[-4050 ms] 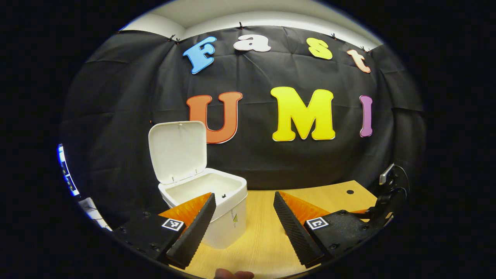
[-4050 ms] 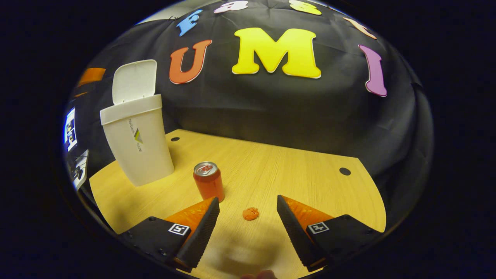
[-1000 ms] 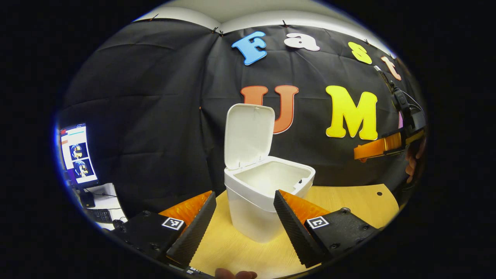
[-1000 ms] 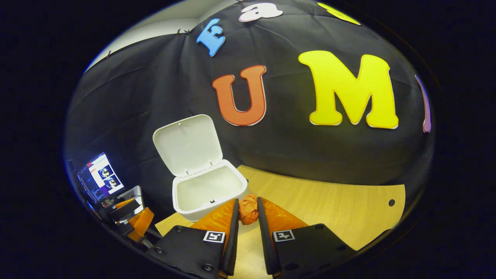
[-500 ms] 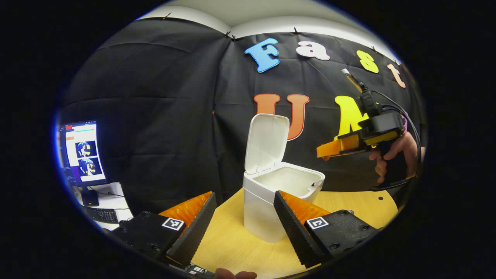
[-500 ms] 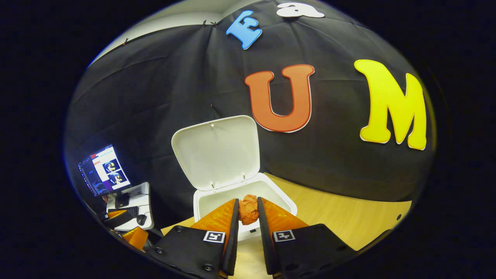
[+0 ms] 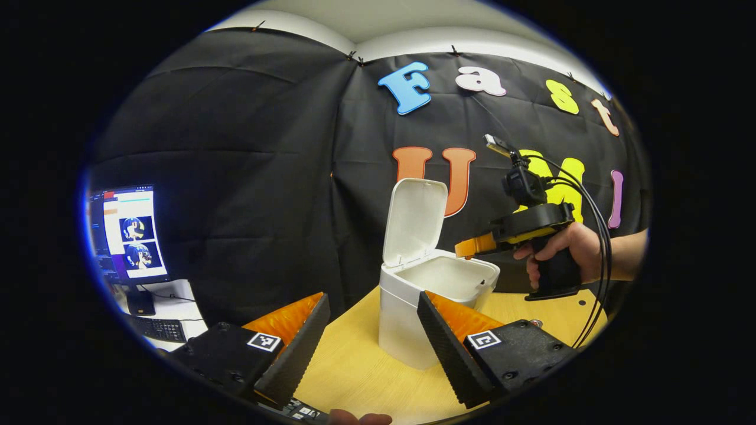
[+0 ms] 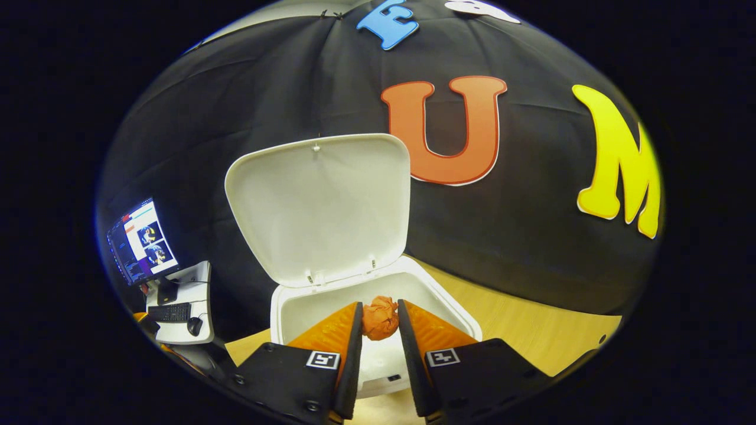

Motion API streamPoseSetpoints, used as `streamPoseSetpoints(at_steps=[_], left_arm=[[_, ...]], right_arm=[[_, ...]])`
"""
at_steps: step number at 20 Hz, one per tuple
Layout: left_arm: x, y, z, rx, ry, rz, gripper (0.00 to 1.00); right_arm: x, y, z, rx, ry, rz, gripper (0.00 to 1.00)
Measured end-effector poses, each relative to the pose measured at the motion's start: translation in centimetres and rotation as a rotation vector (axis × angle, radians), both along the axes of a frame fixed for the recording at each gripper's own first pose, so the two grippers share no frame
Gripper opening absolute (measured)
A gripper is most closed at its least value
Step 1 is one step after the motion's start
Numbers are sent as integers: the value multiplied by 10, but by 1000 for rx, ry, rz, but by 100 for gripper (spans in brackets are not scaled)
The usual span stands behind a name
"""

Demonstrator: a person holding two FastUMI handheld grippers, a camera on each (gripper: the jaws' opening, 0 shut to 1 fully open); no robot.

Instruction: Press the lid of the desktop garbage bin to open it, pick up the crumpled paper on the desktop and throw it into the bin, then pick up the pop can on the desktop and drop it into the bin, and finally close the garbage bin lid.

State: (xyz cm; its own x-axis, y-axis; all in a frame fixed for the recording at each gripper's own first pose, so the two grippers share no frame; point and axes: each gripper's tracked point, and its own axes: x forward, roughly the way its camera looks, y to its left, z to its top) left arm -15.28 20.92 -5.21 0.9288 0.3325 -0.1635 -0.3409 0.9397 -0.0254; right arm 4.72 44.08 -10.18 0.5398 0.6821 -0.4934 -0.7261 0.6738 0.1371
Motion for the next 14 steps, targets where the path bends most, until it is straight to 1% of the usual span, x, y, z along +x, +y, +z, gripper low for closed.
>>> streamPoseSetpoints(at_steps=[1, 2, 3, 6, 7, 8, 9, 10, 12, 14], left_arm=[[1, 0, 0, 0, -5, -2, 98], [2, -1, 0, 1, -8, -6, 98], [3, -1, 1, 2, -10, -11, 98], [10, -9, 2, 2, -23, -45, 98], [13, -13, 3, 2, -26, -61, 98], [15, -17, 2, 4, -29, -77, 98], [18, -21, 3, 7, -31, -91, 98], [21, -25, 2, 8, -32, -104, 98], [27, -37, 3, 9, -40, -139, 98], [33, -54, 4, 13, -49, -186, 98]], right_arm=[[2, -2, -3, -7, 0, 3, 44], [3, -3, -4, -12, -3, 5, 48], [2, -3, -2, -14, -8, 6, 56], [6, -7, 3, -7, -26, 14, 69], [5, -8, 7, 1, -38, 12, 67], [4, -13, 15, 16, -50, 7, 67], [3, -23, 21, 28, -67, 0, 72], [2, -34, 27, 31, -84, -14, 75], [1, -54, 39, 55, -105, -44, 75], [4, -77, 53, 89, -131, -91, 75]])
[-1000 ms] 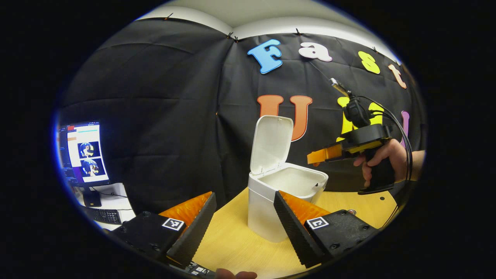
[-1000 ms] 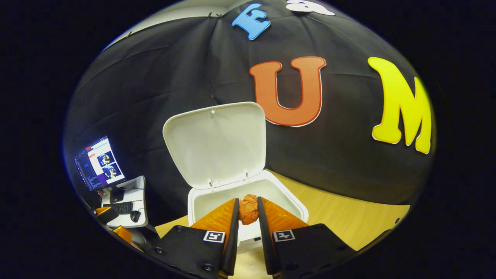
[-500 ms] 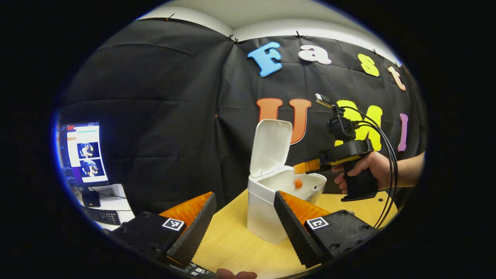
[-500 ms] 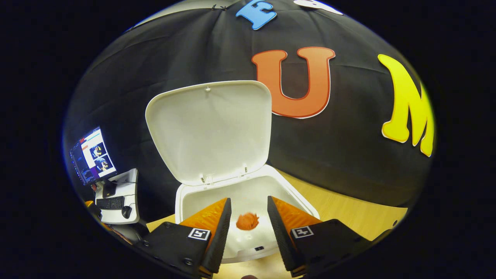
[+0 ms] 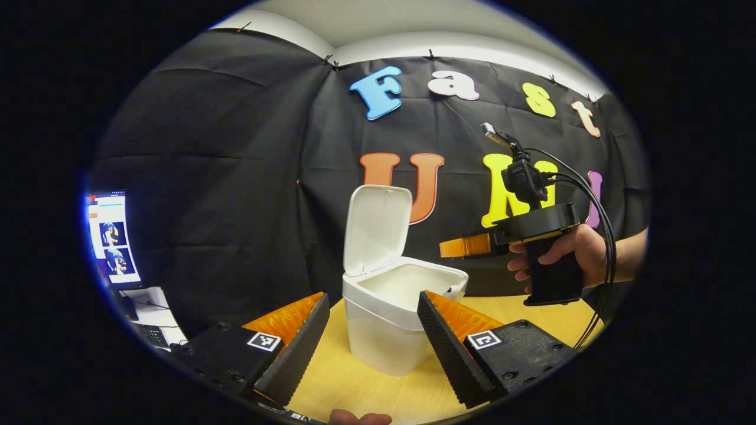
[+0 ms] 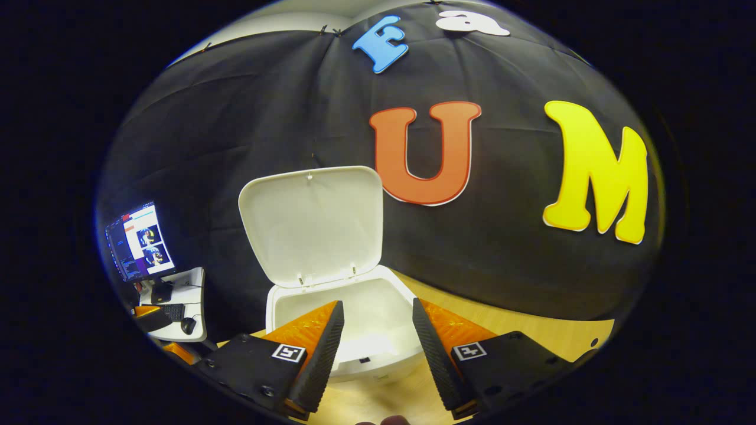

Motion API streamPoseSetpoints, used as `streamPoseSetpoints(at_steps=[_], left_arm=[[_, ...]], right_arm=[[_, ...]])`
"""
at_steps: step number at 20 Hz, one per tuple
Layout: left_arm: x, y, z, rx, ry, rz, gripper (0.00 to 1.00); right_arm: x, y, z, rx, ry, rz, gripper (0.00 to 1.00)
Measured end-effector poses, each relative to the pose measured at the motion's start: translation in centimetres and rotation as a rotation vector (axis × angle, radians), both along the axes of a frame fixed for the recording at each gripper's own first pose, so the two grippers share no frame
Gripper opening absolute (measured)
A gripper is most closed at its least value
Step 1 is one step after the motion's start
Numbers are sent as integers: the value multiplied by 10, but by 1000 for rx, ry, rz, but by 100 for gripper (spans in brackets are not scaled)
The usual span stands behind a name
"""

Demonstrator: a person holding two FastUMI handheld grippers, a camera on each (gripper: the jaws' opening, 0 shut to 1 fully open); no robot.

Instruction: Press the lid of the desktop garbage bin to open it, pick up the crumpled paper on the desktop and throw it into the bin, then pick up the pop can on the desktop and drop it into the bin, and finally close the garbage bin lid.

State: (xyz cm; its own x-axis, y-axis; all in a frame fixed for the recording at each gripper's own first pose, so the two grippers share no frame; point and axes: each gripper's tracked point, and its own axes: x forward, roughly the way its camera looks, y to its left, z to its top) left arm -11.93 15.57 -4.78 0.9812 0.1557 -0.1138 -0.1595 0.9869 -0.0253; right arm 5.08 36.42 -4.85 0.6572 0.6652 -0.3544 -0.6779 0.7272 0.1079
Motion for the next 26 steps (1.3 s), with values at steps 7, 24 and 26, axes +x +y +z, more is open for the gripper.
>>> streamPoseSetpoints(at_steps=[7, 24, 26], left_arm=[[26, -73, -5, 23, -27, -175, 98], [70, -251, -73, 8, 4, -429, 99], [75, -260, -87, 14, 26, -424, 99]], right_arm=[[5, -124, 32, 65, -125, -192, 80], [-52, -415, 4, -76, -222, -634, 87], [-56, -434, 3, -88, -220, -654, 87]])
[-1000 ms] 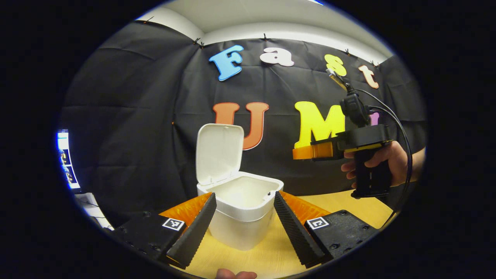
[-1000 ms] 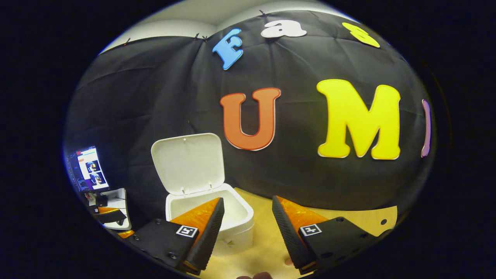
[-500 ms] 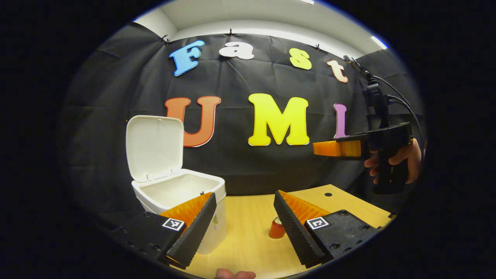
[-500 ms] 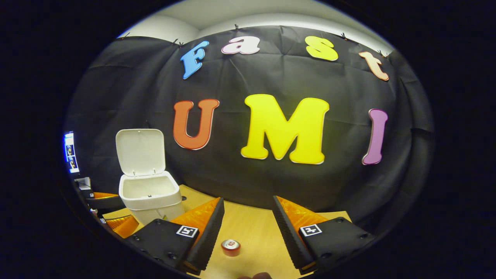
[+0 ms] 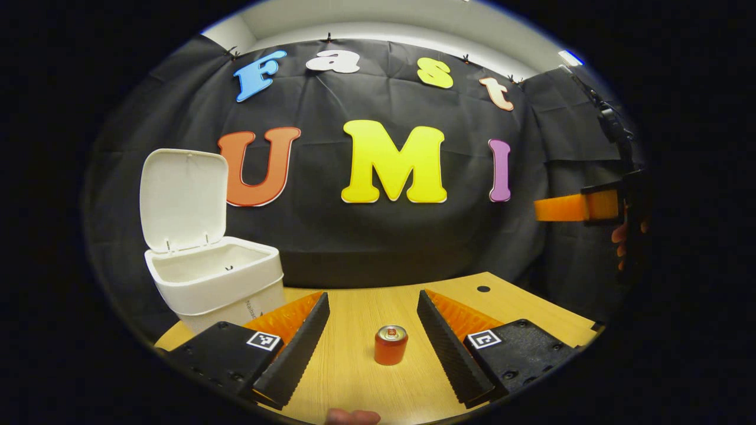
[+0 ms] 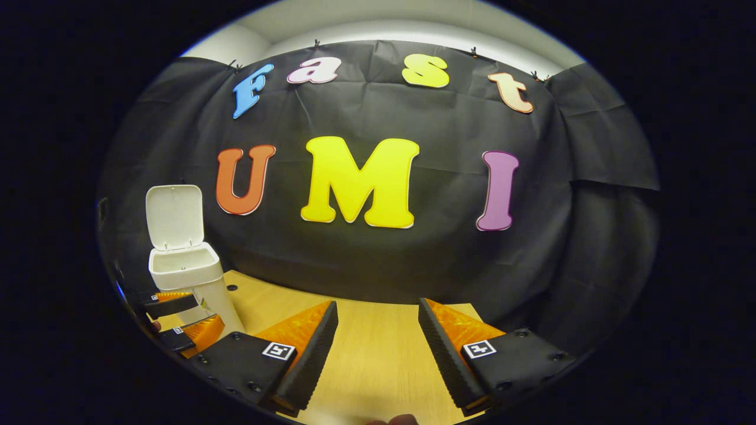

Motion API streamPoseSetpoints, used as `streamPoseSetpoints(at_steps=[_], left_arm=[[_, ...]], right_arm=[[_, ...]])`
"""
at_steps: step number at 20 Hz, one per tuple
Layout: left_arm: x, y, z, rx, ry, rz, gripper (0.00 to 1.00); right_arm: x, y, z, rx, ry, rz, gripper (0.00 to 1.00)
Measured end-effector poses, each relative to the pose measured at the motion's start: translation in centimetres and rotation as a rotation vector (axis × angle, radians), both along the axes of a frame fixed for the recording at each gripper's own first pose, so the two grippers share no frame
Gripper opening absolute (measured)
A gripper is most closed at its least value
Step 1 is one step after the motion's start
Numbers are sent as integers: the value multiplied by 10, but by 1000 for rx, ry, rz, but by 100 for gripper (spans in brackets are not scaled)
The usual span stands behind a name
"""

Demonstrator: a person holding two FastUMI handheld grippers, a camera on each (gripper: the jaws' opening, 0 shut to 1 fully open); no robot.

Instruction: Press the lid of the desktop garbage bin to open it, pick up the crumpled paper on the desktop and throw it into the bin, then pick up the pop can on the desktop and drop it into the bin, and finally close the garbage bin lid.

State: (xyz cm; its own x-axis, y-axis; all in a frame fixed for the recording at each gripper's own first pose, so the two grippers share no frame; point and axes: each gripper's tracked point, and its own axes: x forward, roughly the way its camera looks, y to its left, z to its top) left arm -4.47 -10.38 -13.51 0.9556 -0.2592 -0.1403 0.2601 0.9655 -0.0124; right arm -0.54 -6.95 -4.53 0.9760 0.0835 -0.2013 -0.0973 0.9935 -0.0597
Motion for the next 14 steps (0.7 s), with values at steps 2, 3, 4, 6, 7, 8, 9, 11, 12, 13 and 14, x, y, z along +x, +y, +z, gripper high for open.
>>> streamPoseSetpoints(at_steps=[2, 3, 4, 6, 7, 8, 9, 11, 12, 13, 14], left_arm=[[4, -10, -15, -1, 28, 2, 99], [7, -13, -22, -1, 37, 7, 99], [10, -16, -31, 0, 50, 9, 99], [14, -23, -51, 8, 73, 13, 99], [16, -26, -62, 15, 75, 17, 99], [18, -28, -70, 19, 78, 20, 99], [22, -30, -80, 25, 89, 28, 99], [27, -35, -99, 23, 121, 41, 99], [30, -37, -107, 16, 131, 43, 99], [32, -42, -115, 15, 145, 41, 99], [35, -43, -124, 21, 157, 45, 99]], right_arm=[[-5, -15, -1, -8, 6, -17, 87], [-6, -21, -2, -11, 8, -20, 88], [-7, -27, -4, -16, 15, -30, 89], [-12, -39, -5, -18, 22, -40, 90], [-13, -45, -6, -21, 22, -44, 90], [-15, -50, -7, -24, 25, -49, 90], [-17, -55, -10, -26, 32, -51, 90], [-21, -64, -18, -27, 55, -58, 90], [-23, -67, -21, -26, 65, -56, 90], [-26, -67, -22, -23, 69, -49, 90], [-28, -67, -22, -35, 70, -38, 90]])
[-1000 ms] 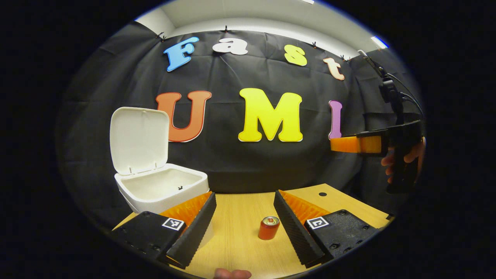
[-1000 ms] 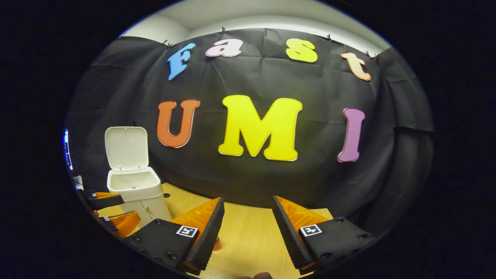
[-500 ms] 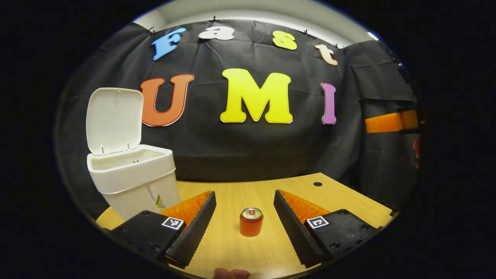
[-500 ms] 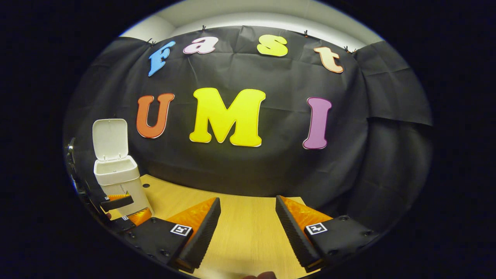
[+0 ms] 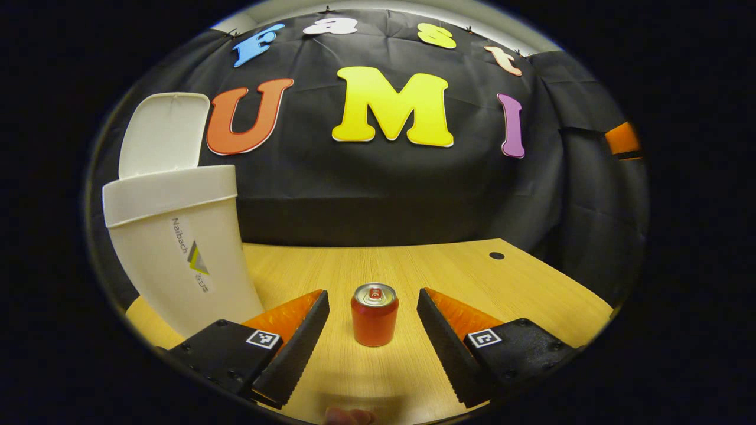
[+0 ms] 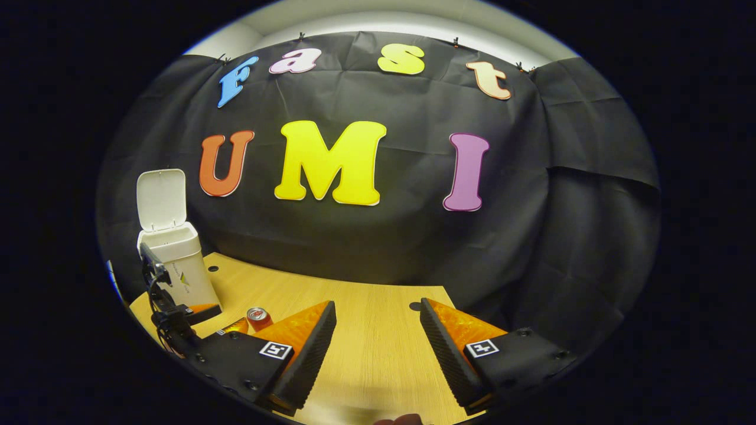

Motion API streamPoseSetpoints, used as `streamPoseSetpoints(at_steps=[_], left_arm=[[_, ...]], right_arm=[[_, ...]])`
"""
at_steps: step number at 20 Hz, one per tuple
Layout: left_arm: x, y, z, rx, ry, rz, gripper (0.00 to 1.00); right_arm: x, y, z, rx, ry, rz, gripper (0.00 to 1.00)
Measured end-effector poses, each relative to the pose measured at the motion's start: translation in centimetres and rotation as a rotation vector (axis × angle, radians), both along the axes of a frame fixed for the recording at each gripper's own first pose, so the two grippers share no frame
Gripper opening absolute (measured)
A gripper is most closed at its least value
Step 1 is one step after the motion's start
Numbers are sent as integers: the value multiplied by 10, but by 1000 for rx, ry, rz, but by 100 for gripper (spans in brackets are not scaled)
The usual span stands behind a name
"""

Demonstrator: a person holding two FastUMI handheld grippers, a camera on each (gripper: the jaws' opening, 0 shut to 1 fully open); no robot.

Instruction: Press the lid of the desktop garbage bin to open it, pick up the crumpled paper on the desktop and throw it into the bin, then pick up the pop can on the desktop and drop it into the bin, and finally close the garbage bin lid.

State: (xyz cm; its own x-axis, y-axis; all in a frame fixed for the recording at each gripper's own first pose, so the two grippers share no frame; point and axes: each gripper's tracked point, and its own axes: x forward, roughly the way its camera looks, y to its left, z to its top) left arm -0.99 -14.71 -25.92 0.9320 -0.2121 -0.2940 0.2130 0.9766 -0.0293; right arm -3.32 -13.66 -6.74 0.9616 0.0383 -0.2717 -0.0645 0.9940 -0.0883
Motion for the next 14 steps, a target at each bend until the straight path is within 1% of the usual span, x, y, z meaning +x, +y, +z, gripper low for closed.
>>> streamPoseSetpoints(at_steps=[3, 5, 9, 14], left_arm=[[11, -3, -20, 21, 22, 9, 99], [18, -2, -31, 30, 28, 15, 99], [31, -5, -48, 36, 46, 24, 99], [45, -4, -66, 76, 62, 24, 99]], right_arm=[[-5, 3, -1, -51, -5, 39, 90], [-5, 3, -5, -66, 3, 49, 90], [-1, -8, -11, -75, 26, 31, 90], [7, -11, -18, -86, 49, 22, 90]])
